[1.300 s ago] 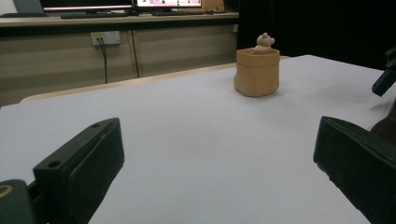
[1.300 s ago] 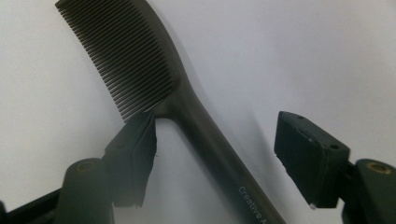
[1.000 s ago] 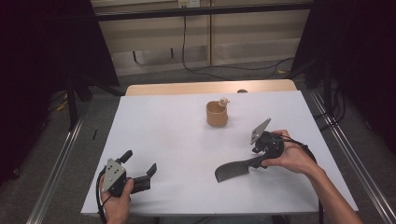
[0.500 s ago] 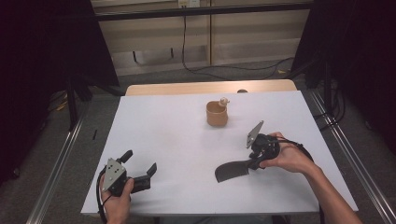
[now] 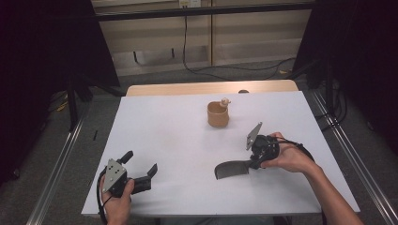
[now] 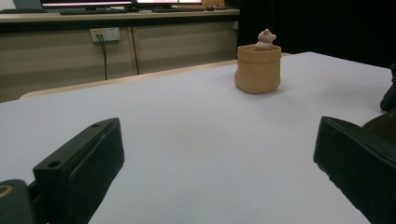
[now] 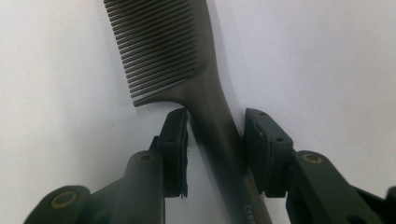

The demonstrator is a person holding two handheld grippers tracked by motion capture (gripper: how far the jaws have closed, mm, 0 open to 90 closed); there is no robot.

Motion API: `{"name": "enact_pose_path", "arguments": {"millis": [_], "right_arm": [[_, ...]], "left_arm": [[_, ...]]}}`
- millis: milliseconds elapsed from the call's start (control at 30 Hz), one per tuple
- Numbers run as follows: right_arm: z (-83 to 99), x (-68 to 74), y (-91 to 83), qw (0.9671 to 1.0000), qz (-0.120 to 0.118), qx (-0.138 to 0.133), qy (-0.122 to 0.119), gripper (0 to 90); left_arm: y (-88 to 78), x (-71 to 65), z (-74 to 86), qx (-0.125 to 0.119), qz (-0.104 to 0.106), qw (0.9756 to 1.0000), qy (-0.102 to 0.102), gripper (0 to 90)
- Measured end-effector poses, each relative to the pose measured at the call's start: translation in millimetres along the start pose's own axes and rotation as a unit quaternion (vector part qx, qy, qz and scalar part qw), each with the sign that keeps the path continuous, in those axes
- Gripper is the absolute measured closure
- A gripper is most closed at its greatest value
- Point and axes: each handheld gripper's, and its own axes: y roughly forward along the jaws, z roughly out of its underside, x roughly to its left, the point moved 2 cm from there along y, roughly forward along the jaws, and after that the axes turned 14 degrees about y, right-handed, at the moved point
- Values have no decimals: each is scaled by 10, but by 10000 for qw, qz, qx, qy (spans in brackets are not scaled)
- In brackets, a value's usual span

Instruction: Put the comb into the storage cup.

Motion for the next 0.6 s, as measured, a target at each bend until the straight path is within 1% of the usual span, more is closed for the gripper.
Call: {"name": "enact_pose_path", "arguments": {"millis": [33, 100, 267, 333, 400, 600], "right_arm": [[-4, 11, 3, 10000, 45, 4, -8, 611], [-13, 21, 4, 10000, 63, 46, -46, 624], [-9, 26, 3, 10000, 3, 41, -18, 671], [-12, 36, 3, 10000, 36, 56, -42, 689], [-16, 38, 3, 10000, 21, 71, -17, 700], [-18, 25, 1, 9999, -17, 67, 98, 725]], "left_arm": [[-2, -3, 0, 11, 9, 10000, 7, 18], [-2, -8, -1, 0, 21, 10000, 1, 18], [-3, -4, 0, -1, 30, 10000, 3, 18], [-1, -8, -2, -2, 23, 10000, 12, 18], [7, -20, -1, 12, 65, 10000, 16, 18], [6, -20, -4, 6, 63, 10000, 31, 18]]}}
